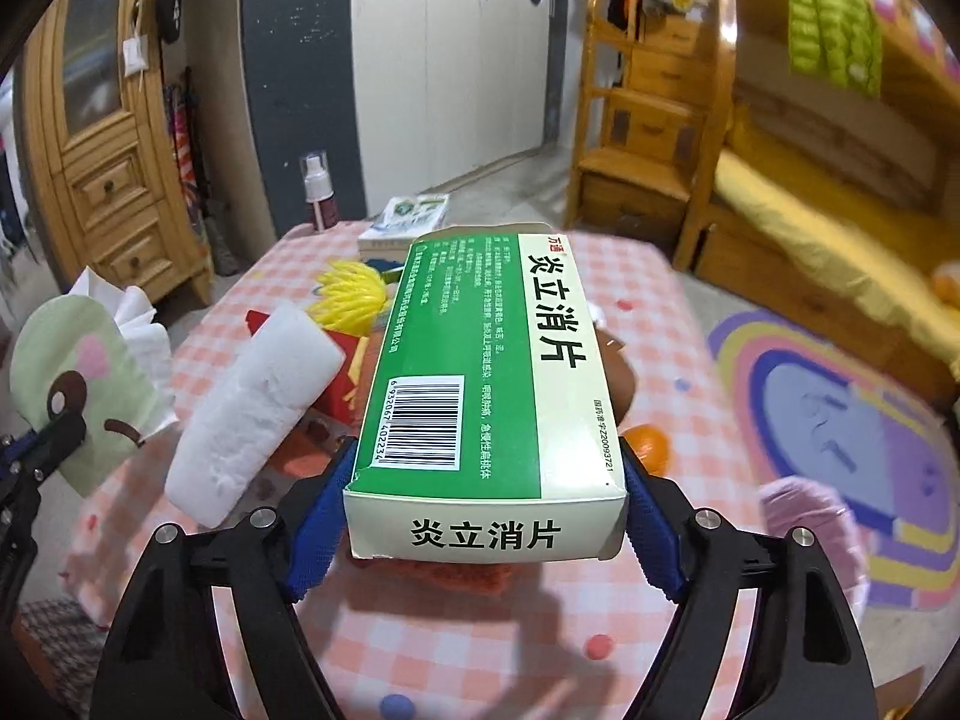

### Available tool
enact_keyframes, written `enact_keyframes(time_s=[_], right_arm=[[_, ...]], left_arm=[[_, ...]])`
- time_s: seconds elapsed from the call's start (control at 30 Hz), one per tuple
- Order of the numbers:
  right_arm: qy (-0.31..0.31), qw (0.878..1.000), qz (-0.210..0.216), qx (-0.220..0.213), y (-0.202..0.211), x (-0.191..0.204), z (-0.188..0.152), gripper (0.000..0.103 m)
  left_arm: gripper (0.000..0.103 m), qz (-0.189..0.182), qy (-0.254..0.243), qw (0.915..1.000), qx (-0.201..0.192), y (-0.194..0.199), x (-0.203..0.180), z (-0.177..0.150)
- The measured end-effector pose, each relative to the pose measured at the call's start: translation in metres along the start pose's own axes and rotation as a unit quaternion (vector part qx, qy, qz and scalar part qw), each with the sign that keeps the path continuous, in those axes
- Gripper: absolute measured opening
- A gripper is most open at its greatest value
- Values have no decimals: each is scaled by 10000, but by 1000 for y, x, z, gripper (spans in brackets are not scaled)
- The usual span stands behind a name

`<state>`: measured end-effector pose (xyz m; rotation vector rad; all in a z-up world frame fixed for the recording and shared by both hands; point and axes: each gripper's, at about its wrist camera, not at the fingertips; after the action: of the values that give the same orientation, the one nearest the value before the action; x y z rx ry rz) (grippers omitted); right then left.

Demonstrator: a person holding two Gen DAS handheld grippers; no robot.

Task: Collect trash
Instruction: 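Grasp the green-and-white medicine box with the right tool and lift it, then carry the green box and white tissue to the pink bin and release both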

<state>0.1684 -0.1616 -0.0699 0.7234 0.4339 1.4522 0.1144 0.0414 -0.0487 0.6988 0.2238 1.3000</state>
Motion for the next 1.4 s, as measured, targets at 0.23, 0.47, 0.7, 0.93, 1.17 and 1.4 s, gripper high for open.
enact_keyframes(time_s=[0.23, 0.47, 0.7, 0.93, 1.17, 1.4], right_arm=[[-150, 9982, 38, -585, 31, -9, -3, 79], [-437, 9952, -5, -879, 55, -21, 1, 79], [-469, 9939, -13, -995, 82, -26, -3, 79], [-485, 9937, 178, -990, 106, -31, -9, 79], [-612, 9920, 442, -1014, 129, -51, -15, 79], [-772, 9902, 251, -1139, 150, -87, -24, 79]], left_arm=[[4, 49, 20, 9999, -95, 6, -4, -4], [4, 45, 137, 9992, -377, 23, 0, -11], [4, 48, 214, 9982, -557, 37, -1, -15], [4, 26, 204, 9986, -491, 49, -9, -24], [4, 38, -41, 9991, -416, 74, -25, -29], [4, -316, -364, 9973, -557, 90, -56, -11]])
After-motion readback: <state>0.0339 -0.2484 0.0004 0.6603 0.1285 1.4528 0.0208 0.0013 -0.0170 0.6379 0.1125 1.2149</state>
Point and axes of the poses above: each gripper's, at about its wrist camera, not at the fingertips, and y roughly against the way its jaws point, x to its left, z to its top, and after that the axes turned 14 degrees about -y, right-handed
